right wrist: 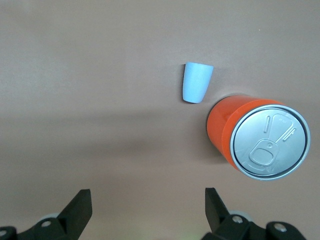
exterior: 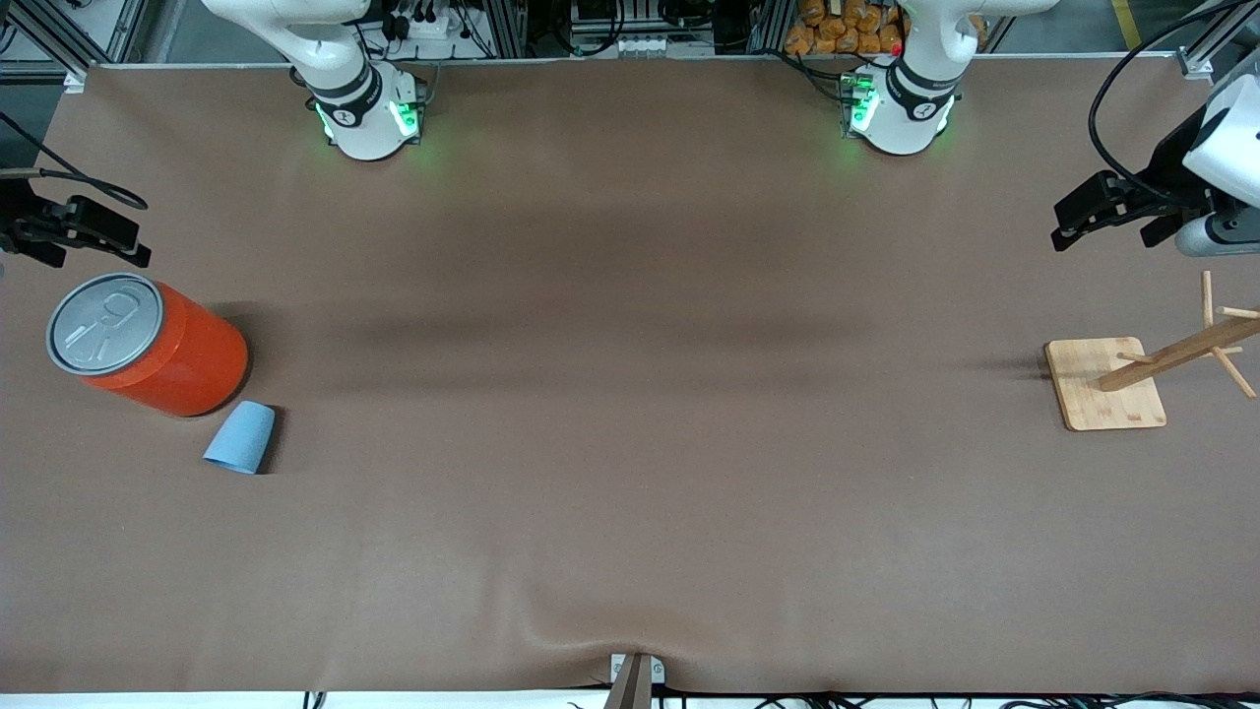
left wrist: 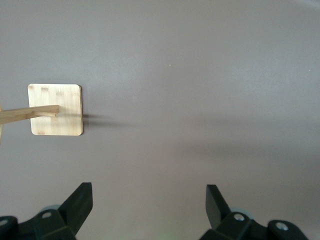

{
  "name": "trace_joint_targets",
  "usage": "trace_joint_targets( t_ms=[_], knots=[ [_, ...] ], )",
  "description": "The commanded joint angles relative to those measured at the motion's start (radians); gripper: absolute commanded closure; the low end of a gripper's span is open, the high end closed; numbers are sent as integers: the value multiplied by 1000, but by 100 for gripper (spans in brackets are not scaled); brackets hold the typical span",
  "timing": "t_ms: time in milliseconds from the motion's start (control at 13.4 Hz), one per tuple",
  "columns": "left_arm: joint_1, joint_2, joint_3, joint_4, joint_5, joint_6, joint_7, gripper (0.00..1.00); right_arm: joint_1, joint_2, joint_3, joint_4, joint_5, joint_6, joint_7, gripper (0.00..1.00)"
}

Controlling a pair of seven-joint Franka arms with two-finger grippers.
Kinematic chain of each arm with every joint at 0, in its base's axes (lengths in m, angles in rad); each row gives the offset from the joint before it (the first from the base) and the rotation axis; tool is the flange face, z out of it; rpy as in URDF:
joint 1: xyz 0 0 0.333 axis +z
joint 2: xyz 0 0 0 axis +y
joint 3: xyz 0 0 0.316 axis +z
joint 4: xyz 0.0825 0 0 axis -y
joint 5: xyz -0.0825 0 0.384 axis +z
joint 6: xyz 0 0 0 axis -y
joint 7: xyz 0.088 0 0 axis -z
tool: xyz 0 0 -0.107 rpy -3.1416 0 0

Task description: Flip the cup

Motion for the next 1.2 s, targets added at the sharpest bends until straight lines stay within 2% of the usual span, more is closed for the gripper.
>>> trace_joint_targets(
  t_ms=[0, 374, 972, 1121],
  knots=[
    [6, 8, -5, 23, 10, -25, 16, 0, -25, 12, 12, 16, 8, -14, 4, 0],
    [7, 6, 1, 23, 10, -46, 18, 0, -48, 74, 12, 14, 8, -13, 2, 0],
    [33, 3, 3, 29, 25, -48, 21, 0, 2, 346, 18, 29, 59, 27, 5, 0],
    [31, 3, 3, 30, 27, -45, 21, 0, 46, 404, 18, 30, 56, 65, 4, 0]
  ],
)
